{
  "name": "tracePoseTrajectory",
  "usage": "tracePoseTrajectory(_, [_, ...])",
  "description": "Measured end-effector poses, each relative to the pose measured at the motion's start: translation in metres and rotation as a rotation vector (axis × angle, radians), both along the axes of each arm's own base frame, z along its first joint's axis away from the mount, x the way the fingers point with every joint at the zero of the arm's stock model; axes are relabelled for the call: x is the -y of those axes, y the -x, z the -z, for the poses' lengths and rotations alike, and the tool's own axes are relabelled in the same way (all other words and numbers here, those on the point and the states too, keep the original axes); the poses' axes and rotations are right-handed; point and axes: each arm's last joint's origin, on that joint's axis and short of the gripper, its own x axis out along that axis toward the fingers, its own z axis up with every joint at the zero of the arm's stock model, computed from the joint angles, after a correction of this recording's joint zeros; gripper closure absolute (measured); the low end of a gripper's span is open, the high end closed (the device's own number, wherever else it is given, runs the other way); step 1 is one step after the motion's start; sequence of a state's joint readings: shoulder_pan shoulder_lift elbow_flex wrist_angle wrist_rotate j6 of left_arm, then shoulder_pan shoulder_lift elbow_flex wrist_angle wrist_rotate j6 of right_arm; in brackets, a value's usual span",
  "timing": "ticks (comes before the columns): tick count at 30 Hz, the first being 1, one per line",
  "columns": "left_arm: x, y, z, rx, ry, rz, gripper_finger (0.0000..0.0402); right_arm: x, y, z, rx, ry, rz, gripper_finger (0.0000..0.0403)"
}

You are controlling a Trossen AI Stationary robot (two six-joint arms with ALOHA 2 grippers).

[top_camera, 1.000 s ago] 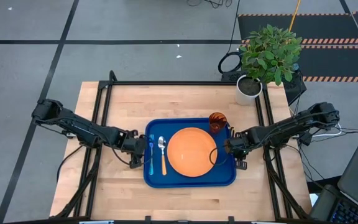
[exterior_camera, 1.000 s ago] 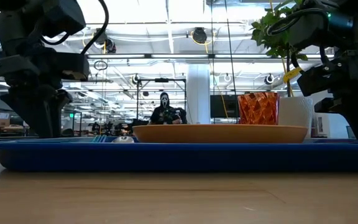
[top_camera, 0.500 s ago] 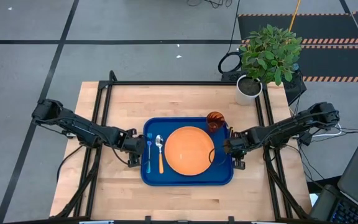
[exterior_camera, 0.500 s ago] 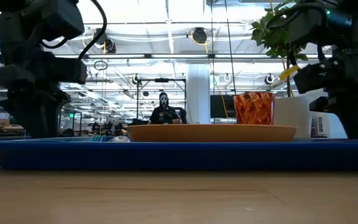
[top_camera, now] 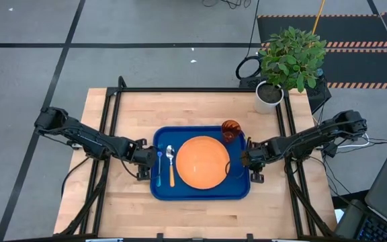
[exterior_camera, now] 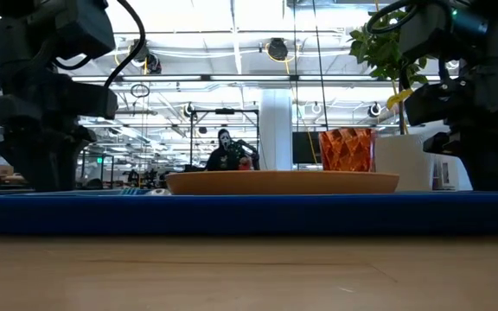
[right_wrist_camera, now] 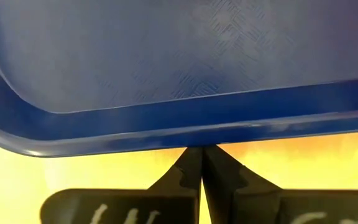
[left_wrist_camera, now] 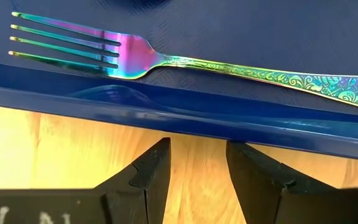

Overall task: Pick and place plate/cup/fork/spoon on tray
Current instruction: Adjust the blue tray

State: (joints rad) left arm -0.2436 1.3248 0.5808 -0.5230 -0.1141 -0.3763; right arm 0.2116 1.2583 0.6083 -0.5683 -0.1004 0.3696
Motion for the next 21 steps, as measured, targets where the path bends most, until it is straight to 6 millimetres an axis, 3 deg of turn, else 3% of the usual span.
tracePoseTrajectory(21, [-0.0039, 0.004, 0.0009, -0.032, -0.084, -0.019, 0.0241, 0.0015, -0.0022, -0.0007, 0.033, 0.053, 0.0, 0.0401])
